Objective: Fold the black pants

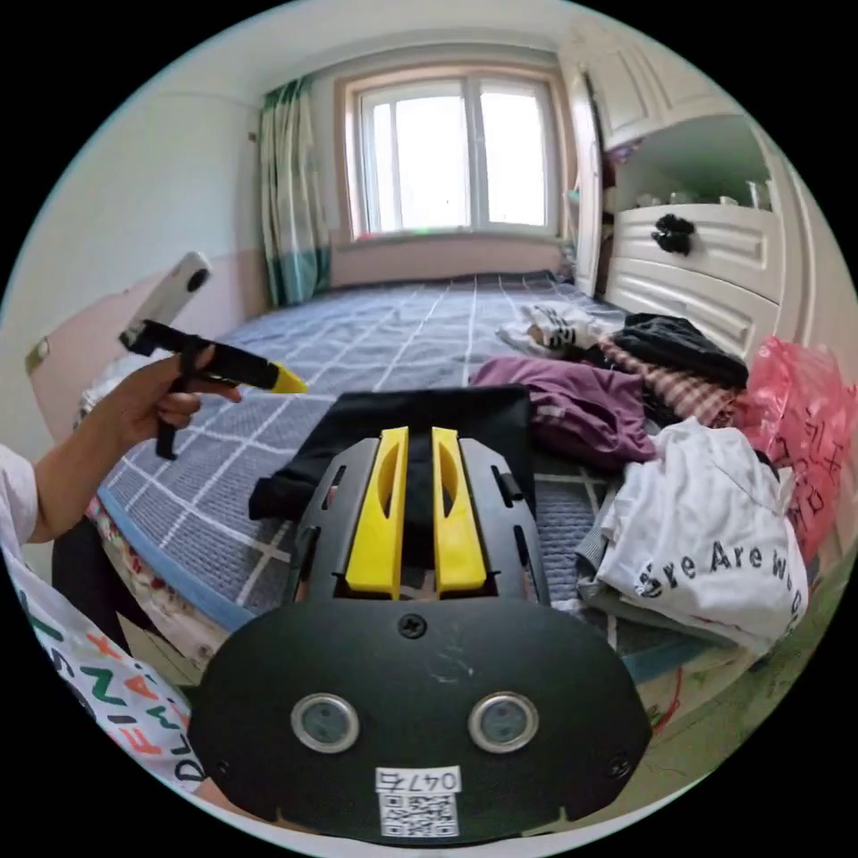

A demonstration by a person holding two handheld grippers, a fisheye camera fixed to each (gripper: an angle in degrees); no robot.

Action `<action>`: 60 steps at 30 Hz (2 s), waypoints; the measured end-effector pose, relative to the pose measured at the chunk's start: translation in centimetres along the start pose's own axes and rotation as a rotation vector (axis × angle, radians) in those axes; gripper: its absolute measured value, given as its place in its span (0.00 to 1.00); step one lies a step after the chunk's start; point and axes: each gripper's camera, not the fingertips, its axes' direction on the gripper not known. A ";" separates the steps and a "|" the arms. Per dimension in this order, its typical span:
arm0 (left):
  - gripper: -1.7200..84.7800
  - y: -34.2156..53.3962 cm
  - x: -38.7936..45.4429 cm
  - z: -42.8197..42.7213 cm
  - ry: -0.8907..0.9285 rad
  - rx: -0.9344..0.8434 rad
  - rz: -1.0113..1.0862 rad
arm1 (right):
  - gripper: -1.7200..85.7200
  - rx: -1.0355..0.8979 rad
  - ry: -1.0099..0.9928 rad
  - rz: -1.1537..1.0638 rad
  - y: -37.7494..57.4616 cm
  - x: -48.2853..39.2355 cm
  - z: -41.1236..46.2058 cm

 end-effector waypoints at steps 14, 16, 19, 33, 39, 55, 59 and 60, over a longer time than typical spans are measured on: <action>0.13 15.2 1.0 -1.9 -0.117 0.232 -0.161 | 0.09 -0.154 -0.008 0.075 1.8 6.9 -0.6; 0.15 15.4 0.1 -1.4 -0.048 0.230 -0.194 | 0.10 -0.177 -0.020 0.104 2.1 7.5 -0.3; 0.21 15.2 -1.1 1.1 -0.012 0.215 -0.269 | 0.15 -0.249 -0.001 0.135 2.1 8.6 2.0; 0.27 14.8 1.4 6.4 -0.219 0.105 -0.267 | 0.11 -0.406 -0.026 0.188 2.5 9.9 9.3; 0.17 15.0 1.9 7.1 -0.158 0.107 -0.252 | 0.05 -0.374 -0.104 0.202 2.5 10.2 9.4; 0.07 16.4 -2.0 1.1 0.137 0.050 -0.353 | 0.05 -0.377 -0.205 0.276 3.2 6.0 4.0; 0.19 20.5 -3.9 1.6 0.136 0.064 -0.442 | 0.13 -0.387 -0.149 0.214 5.0 4.2 3.4; 0.20 21.4 -4.5 0.8 0.153 0.126 -0.460 | 0.13 -0.368 -0.154 0.194 5.0 4.1 3.1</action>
